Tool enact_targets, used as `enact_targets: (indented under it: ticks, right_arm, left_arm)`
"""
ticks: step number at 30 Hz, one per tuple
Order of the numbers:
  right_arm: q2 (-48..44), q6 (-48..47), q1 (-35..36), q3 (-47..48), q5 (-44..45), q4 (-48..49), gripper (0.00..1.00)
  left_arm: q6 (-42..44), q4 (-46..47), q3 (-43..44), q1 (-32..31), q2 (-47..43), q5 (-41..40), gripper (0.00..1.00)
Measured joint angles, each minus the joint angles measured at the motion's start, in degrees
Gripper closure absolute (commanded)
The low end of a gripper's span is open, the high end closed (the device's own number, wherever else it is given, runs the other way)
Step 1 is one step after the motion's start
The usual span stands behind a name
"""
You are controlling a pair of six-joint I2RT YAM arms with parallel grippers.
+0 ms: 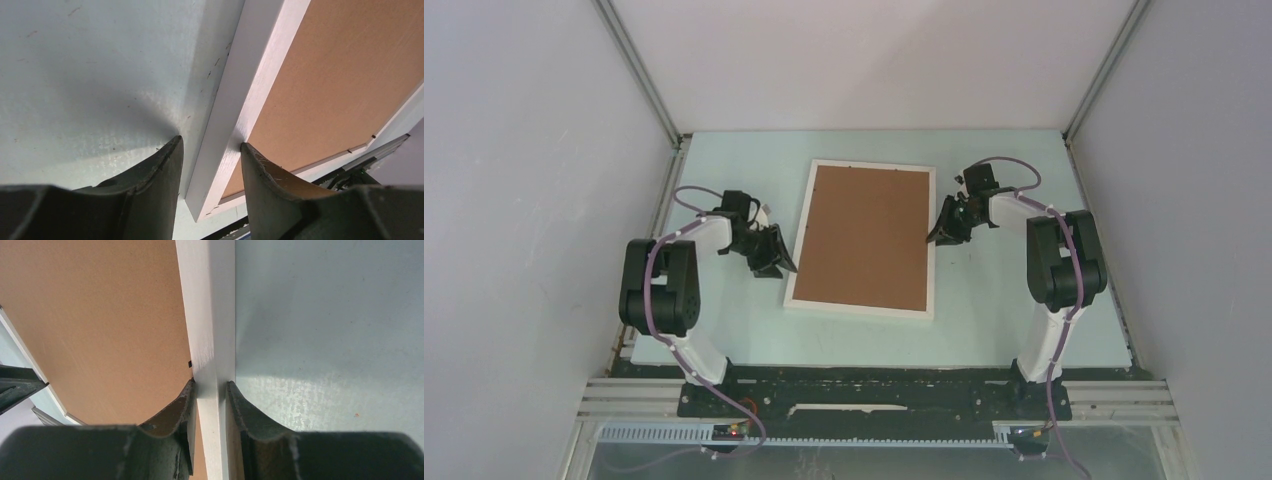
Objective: Put the photo into the frame
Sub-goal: Install the photo frame at the center of the board.
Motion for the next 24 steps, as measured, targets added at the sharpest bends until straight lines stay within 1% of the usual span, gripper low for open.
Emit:
enact_targets:
  ticks: [5, 9, 14, 17, 19, 24]
  right_arm:
    - [0.0, -0.15, 0.0, 0.0, 0.46, 0.7, 0.79]
    - [0.0, -0.48, -0.11, 0.0, 1.22, 1.68, 0.8]
    - [0.0, -0.59, -0.11, 0.0, 1.2, 1.7, 0.8]
    - [0.0, -0.59, -0.09, 0.0, 1.22, 1.7, 0.8]
    - [0.0, -0.59, -0.09, -0.02, 1.22, 1.7, 0.8]
    - [0.0, -0.59, -0.07, 0.0, 1.22, 1.7, 0.8]
  left_arm:
    - [0.0, -0.31, 0.63, -3.28, -0.96, -3.96, 0.48]
    - [-0.83, -0.79, 1.62, -6.47, -1.01, -7.98, 0.51]
    - [-3.1, -0.87, 2.58, -9.57, -0.44, -11.74, 0.57]
    - [-4.48, -1.57, 3.69, -12.07, -0.26, -15.26, 0.58]
    - [-5.14, -2.51, 4.42, -13.64, -0.31, -18.23, 0.56]
    - [-5.95, -3.21, 4.46, -15.69, -1.88, -23.54, 0.46]
